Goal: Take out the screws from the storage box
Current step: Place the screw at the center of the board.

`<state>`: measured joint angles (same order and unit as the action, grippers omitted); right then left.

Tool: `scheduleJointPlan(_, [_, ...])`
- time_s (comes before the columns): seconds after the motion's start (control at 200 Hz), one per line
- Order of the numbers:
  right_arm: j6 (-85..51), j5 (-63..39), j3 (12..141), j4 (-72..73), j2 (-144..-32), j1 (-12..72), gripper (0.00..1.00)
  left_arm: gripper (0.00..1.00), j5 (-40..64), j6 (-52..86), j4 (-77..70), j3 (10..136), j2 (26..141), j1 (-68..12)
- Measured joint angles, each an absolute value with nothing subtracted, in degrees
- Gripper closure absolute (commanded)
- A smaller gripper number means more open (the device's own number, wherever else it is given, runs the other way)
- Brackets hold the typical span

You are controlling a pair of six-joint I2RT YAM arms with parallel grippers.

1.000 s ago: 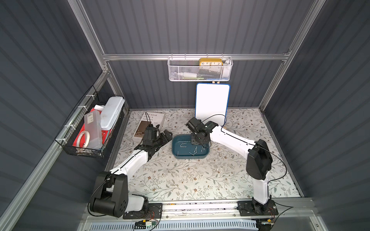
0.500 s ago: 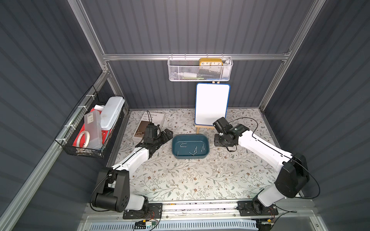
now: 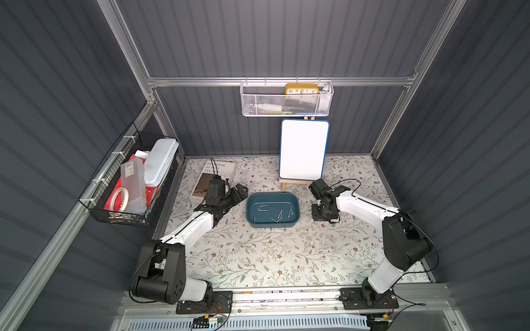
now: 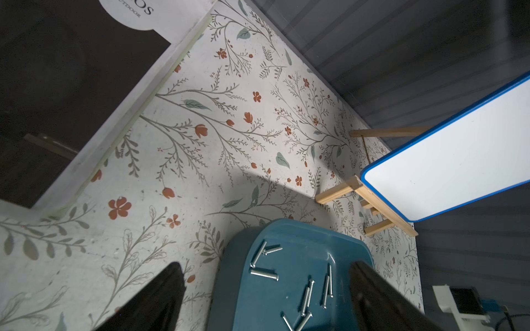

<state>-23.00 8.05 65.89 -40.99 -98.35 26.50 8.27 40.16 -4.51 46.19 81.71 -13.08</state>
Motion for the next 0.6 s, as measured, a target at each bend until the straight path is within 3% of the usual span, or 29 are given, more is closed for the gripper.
scheduleJointPlan(0.305, [-20.9, 6.6, 65.1, -36.7, -104.0, 25.3, 0.9, 0.07, 9.4, 40.2, -5.3, 45.4, 81.7, -13.1])
scheduleJointPlan(0.6, [-21.1, 5.6, 63.8, -35.1, -104.3, 24.3, 0.8, 0.07, 11.0, 40.2, -6.2, 44.2, 81.7, -13.1])
